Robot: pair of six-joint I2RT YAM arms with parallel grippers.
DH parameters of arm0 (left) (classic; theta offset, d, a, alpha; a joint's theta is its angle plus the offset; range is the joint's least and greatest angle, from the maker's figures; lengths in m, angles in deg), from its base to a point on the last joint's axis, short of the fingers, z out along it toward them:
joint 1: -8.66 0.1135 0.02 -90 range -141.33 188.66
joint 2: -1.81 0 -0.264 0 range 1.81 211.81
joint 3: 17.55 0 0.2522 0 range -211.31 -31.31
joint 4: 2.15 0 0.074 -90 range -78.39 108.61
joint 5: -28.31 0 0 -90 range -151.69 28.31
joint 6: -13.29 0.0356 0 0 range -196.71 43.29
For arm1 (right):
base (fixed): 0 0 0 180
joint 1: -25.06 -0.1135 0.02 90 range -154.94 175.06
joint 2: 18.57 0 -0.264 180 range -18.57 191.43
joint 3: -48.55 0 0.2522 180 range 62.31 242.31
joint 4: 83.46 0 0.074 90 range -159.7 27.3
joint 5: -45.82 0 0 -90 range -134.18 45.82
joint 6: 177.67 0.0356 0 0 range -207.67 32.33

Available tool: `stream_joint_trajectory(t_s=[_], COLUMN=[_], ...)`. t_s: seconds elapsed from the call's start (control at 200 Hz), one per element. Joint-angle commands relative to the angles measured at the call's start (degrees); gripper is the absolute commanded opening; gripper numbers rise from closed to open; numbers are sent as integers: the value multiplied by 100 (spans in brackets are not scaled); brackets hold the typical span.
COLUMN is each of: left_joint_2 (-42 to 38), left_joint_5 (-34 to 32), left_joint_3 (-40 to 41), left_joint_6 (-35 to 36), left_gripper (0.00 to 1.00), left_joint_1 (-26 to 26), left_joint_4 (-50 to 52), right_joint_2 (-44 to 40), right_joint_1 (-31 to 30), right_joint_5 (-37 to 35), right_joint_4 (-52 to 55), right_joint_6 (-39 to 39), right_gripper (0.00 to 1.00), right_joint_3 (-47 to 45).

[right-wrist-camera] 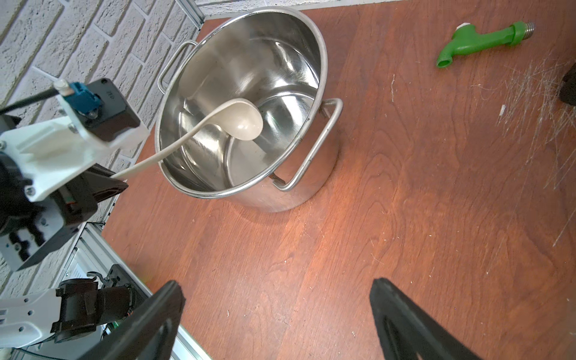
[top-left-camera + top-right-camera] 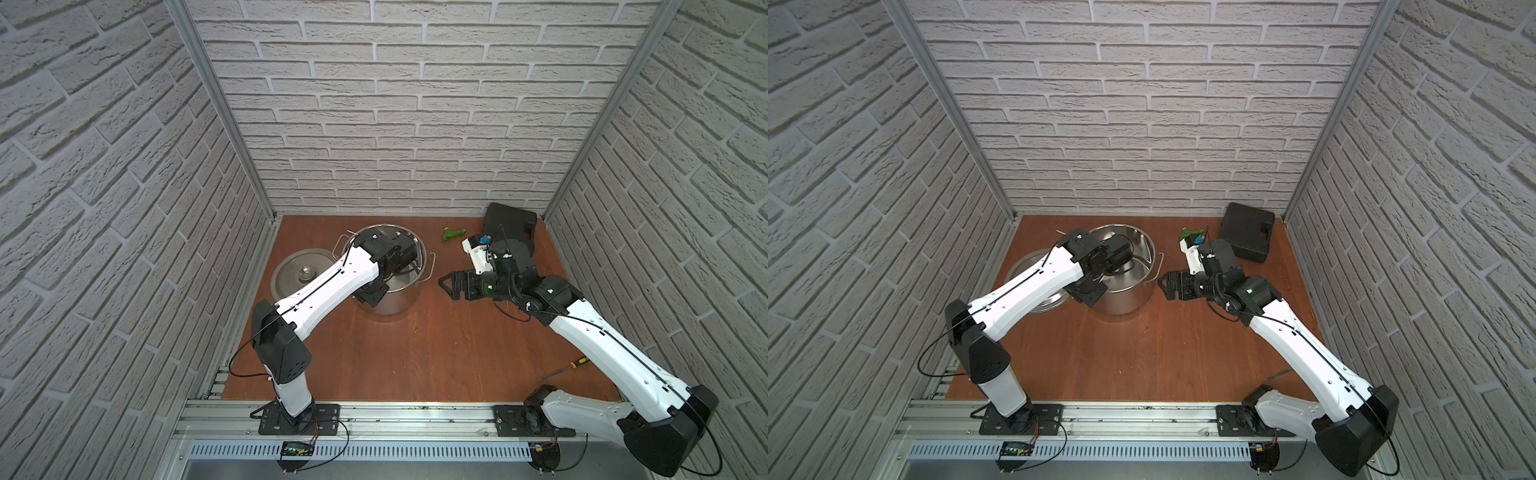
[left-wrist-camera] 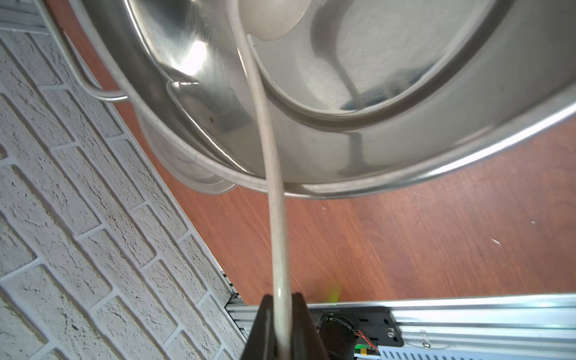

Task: Stir the soup with a spoon
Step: Stir the soup in the pan with a stick.

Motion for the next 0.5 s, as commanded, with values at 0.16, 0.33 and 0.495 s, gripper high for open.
stream_joint_trajectory(t_s=[0.16, 0.33, 0.495], left_joint_2=[446, 954, 1327], left_joint_5=[-317, -172, -5], left_joint_3=[-772, -1328, -1705], left_joint_6=[526, 673, 638], left_gripper=[0, 0, 0], left_joint_1=[638, 535, 184], left_joint_4=[695, 480, 330], right_joint_2=[-64, -139, -203], right_joint_1=[-64, -65, -67], right_joint_5=[-64, -155, -236], right_joint_4=[-119, -69, -28], right_joint_6=[40, 48, 41], right_gripper=[97, 97, 97], right_joint_3=[-1, -18, -23])
